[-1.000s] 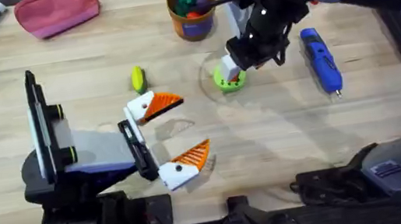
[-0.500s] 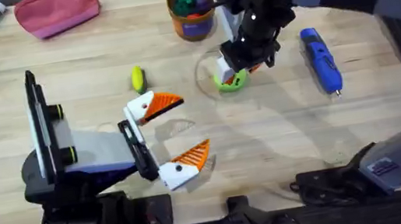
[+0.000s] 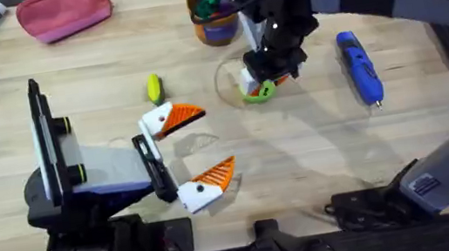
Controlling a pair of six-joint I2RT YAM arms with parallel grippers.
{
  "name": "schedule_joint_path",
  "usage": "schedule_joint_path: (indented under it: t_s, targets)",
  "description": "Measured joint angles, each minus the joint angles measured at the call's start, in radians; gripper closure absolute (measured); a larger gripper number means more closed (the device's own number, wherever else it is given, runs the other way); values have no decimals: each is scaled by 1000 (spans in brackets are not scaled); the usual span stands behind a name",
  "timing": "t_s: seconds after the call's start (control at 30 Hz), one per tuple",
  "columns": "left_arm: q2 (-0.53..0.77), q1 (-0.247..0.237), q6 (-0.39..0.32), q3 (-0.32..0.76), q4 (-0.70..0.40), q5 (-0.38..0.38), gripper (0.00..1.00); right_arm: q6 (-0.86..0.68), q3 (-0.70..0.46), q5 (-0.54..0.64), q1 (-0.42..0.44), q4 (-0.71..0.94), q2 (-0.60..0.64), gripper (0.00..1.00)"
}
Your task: Pick up the gripper from the table and insert it into the empty holder that is missing its gripper. Then pick up a screw, insert it into the mounting hole, and use the screwdriver to tighten it. Finally, clean up the table by picking up the vegetable and placing it into the bucket.
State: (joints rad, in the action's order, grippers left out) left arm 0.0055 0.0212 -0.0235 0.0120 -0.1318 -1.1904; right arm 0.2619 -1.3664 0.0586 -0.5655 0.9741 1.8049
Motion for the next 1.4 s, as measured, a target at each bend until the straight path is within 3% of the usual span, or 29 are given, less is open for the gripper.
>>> schedule_joint_path:
  t_s: [0.33,0.63,0.93,1.17,1.4]
  targets:
    - [0,0,0,0,0,0,15,0,55,0,12,-48,10,564]
    - [0,0,0,0,0,0,15,0,56,0,23,-79,10,650]
    - [0,0,0,0,0,0,15,0,56,0,23,-79,10,794]
    - [0,0,0,0,0,0,15,1,55,1,23,-78,21,988]
    - [0,0,0,0,0,0,14,0,55,1,21,-78,21,994]
